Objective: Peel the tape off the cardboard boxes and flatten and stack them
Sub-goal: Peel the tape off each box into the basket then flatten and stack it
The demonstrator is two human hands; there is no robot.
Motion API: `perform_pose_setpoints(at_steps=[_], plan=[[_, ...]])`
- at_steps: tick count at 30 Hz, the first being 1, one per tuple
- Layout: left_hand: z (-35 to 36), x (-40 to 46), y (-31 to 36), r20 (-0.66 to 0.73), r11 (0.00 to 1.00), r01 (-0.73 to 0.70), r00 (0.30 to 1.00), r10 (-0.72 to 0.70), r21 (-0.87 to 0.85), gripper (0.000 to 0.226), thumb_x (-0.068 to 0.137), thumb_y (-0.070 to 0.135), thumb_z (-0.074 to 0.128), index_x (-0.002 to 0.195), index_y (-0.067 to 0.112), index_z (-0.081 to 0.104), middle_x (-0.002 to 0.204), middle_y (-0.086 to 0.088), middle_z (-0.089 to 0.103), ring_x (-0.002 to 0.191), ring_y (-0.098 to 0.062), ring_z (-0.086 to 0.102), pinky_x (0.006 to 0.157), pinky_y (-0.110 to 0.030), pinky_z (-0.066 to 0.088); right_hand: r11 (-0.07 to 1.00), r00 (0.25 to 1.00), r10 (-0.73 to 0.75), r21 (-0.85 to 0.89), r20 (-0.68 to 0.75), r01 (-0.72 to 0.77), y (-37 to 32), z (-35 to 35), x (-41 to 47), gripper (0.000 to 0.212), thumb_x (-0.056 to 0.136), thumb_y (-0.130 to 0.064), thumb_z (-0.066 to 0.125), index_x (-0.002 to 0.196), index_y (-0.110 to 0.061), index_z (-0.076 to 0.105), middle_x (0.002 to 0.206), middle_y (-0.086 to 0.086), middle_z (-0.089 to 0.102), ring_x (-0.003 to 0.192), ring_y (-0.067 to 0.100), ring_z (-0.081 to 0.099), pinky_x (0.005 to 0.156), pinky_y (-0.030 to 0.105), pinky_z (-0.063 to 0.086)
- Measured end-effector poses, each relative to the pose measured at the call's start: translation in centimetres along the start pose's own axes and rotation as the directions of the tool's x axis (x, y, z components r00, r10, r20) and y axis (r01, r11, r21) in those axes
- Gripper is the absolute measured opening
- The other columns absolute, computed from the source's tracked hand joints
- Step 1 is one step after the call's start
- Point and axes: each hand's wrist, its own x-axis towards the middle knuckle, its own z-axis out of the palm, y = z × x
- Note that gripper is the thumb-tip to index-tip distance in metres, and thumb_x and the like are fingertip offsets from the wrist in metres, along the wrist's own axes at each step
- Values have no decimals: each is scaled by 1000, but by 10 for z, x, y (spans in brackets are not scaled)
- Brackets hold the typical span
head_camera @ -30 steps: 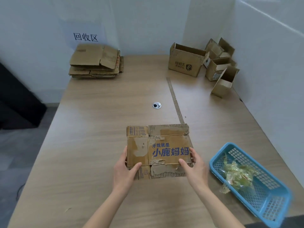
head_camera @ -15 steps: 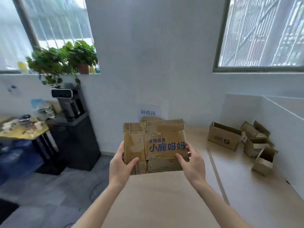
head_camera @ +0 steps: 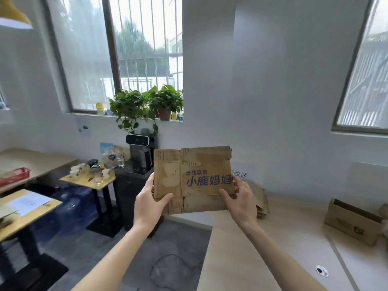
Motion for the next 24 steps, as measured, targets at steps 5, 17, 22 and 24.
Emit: perform_pose_setpoints(at_steps=[5, 17, 22, 24], plan=[[-74, 33, -49, -20, 1000, 9, 1000, -9, 29, 93, 82, 28, 85, 157, 33, 32, 110, 17, 65, 100, -9, 65, 94, -38, 57, 999, 999, -10, 39, 41, 9, -50, 82, 0, 57, 89, -41, 73, 141, -28, 54, 111, -9, 58, 92, 6, 61, 78, 30, 57], [-111, 117, -155, -17, 993, 117, 993, -117, -29, 80, 92, 21, 74, 159, 34, 31, 107, 37, 54, 86, 22, 53, 91, -36, 58, 993, 990, 51, 97, 133, -65, -75, 235, 41, 56, 93, -34, 72, 144, -23, 51, 114, -6, 59, 95, 7, 58, 73, 12, 45], [-83, 185, -195, 18, 986, 129, 992, -128, -104, 79, 94, 15, 73, 156, 42, 33, 117, 18, 67, 98, 6, 64, 80, -22, 59, 981, 982, 104, 148, 154, -127, -44, 296, 88, 54, 93, -36, 71, 142, -23, 52, 116, -7, 60, 96, 1, 58, 78, 14, 49], [-61, 220, -209, 52, 981, 137, 990, -131, -136, 77, 94, 13, 71, 155, 43, 34, 117, 21, 67, 101, 3, 67, 82, -24, 60, 975, 979, 132, 158, 156, -157, -25, 317, 115, 55, 93, -37, 71, 143, -23, 51, 119, -7, 60, 95, -1, 58, 81, 21, 53]])
